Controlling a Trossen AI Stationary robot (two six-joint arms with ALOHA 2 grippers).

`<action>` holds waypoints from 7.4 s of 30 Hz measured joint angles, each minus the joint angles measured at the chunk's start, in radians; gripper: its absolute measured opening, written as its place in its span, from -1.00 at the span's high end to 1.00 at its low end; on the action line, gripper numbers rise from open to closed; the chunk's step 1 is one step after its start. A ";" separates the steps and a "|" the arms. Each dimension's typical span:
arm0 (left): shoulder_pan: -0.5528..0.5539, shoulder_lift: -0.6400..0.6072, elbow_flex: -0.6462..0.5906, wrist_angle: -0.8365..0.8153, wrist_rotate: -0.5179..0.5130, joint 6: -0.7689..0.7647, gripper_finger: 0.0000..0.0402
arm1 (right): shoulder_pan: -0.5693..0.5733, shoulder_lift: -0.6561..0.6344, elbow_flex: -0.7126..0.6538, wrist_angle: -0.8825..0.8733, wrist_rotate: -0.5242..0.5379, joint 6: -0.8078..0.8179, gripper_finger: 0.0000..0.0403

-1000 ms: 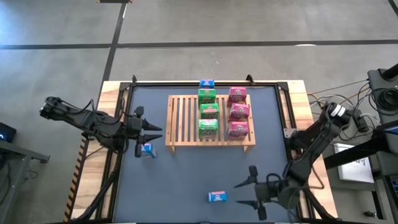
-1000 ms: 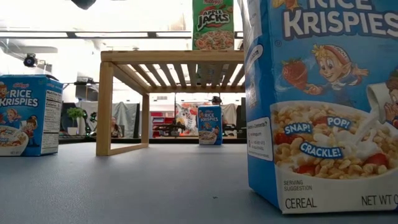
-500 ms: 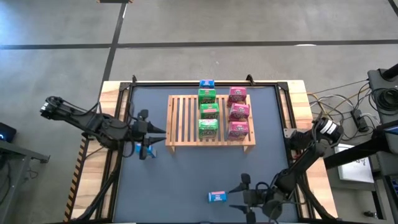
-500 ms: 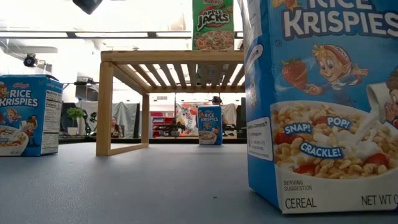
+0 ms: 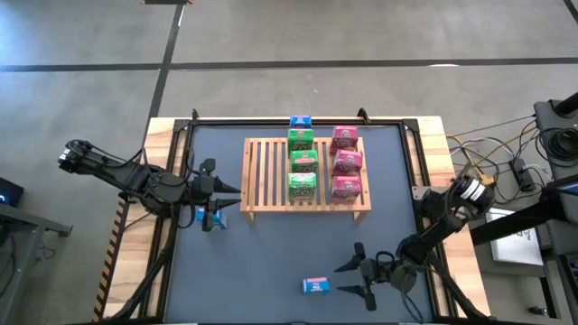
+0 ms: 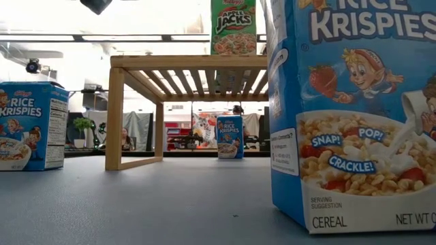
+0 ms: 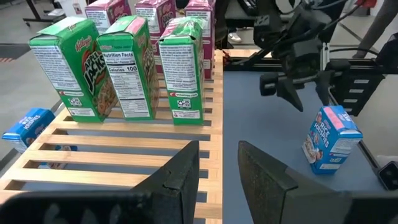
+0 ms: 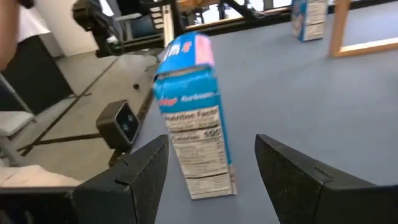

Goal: Stack cereal on shelf
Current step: Put the bottom blue cereal box on the shelf

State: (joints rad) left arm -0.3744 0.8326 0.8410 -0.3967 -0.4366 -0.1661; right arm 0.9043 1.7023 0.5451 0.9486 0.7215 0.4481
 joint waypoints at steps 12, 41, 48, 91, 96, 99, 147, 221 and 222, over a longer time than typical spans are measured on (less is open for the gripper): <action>0.000 0.000 0.000 -0.002 -0.001 0.005 0.53 | -0.055 0.197 0.098 0.089 -0.038 -0.048 -0.21; 0.000 0.003 0.000 -0.008 -0.001 0.005 0.53 | -0.103 0.288 0.414 -0.253 -0.041 0.023 -0.81; 0.000 0.014 0.000 -0.007 -0.001 -0.004 0.53 | -0.107 0.298 0.546 -0.678 0.117 0.177 -0.72; -0.033 0.164 0.000 0.264 0.124 -0.014 -0.27 | -0.214 -0.080 0.530 -0.643 0.141 -0.258 0.10; -0.035 0.239 0.000 0.376 0.132 -0.019 -0.27 | -0.232 -0.124 0.530 -0.627 0.136 -0.310 0.10; -0.035 0.261 0.000 0.410 0.088 -0.019 -0.27 | -0.243 -0.136 0.530 -0.626 0.136 -0.319 0.10; -0.035 0.714 0.460 0.316 0.187 0.019 -0.70 | -0.301 -0.141 0.530 -0.607 0.028 -0.337 0.09; 1.028 0.284 -0.183 0.828 0.974 0.260 0.37 | -0.076 -0.625 0.333 -0.625 -0.195 -0.677 -0.28; 1.033 0.302 -0.183 0.839 0.974 0.261 0.37 | -0.075 -0.638 0.319 -0.619 -0.197 -0.676 -0.27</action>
State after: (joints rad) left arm 0.6589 1.1341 0.6582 0.4419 0.5373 0.0950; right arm 0.8292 1.0644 0.8641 0.3292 0.5248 -0.2280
